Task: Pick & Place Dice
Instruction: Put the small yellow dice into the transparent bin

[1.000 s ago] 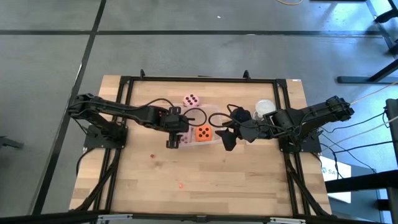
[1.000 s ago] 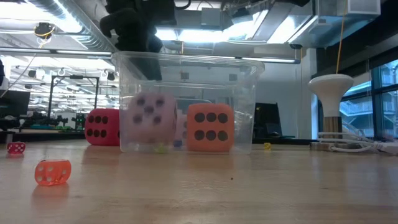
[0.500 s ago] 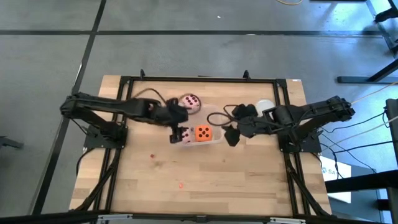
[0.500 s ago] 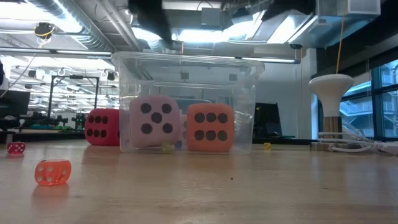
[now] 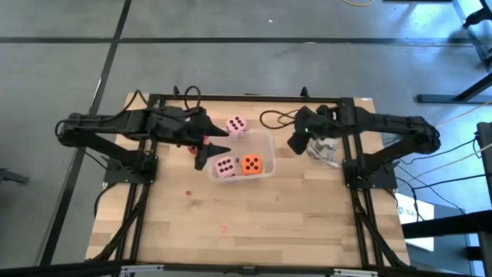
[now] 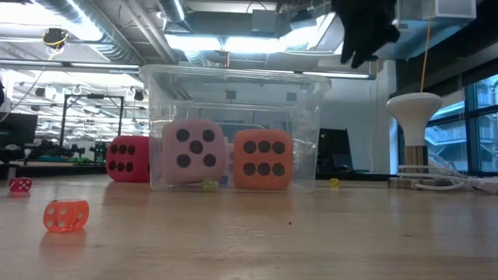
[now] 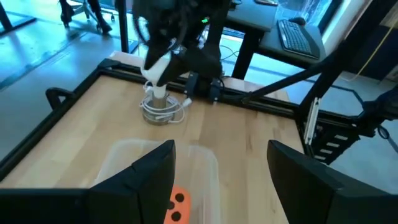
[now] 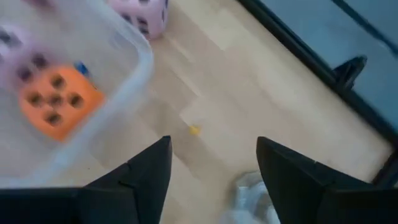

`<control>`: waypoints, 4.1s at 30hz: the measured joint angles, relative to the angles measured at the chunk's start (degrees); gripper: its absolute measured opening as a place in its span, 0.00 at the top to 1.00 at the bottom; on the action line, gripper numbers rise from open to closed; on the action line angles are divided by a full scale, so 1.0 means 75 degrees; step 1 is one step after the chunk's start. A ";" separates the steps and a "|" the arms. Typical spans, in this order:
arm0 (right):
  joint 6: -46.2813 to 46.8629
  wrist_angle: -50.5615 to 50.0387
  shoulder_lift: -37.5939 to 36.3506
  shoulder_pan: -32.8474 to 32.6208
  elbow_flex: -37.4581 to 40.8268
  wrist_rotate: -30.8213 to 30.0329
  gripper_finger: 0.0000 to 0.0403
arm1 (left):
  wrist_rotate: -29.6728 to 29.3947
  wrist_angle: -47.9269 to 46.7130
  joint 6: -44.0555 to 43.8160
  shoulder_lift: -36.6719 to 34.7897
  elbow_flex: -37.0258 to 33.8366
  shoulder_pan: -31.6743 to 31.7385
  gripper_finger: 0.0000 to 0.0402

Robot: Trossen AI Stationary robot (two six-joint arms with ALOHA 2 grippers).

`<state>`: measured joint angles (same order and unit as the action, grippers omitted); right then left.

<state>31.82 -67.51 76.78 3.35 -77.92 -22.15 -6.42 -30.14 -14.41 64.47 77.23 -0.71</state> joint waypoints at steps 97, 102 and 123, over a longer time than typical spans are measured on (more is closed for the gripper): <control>-0.5090 0.4359 0.3471 0.2340 0.2747 0.3450 0.66 | -0.0675 -0.1984 -0.0254 0.0090 -0.0006 -0.0443 0.40; -0.4657 0.4392 0.3473 0.2335 0.2747 0.3473 0.66 | -0.0675 -0.1984 -0.0254 0.0090 -0.0006 -0.0443 0.40; -0.4240 0.4608 0.3488 0.2329 0.2738 0.3701 0.74 | -0.0675 -0.1982 -0.0258 0.0090 -0.0006 -0.0443 0.40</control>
<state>0.01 -32.95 102.94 20.82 -57.39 5.61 -11.49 -45.00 -16.34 65.14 77.19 -4.03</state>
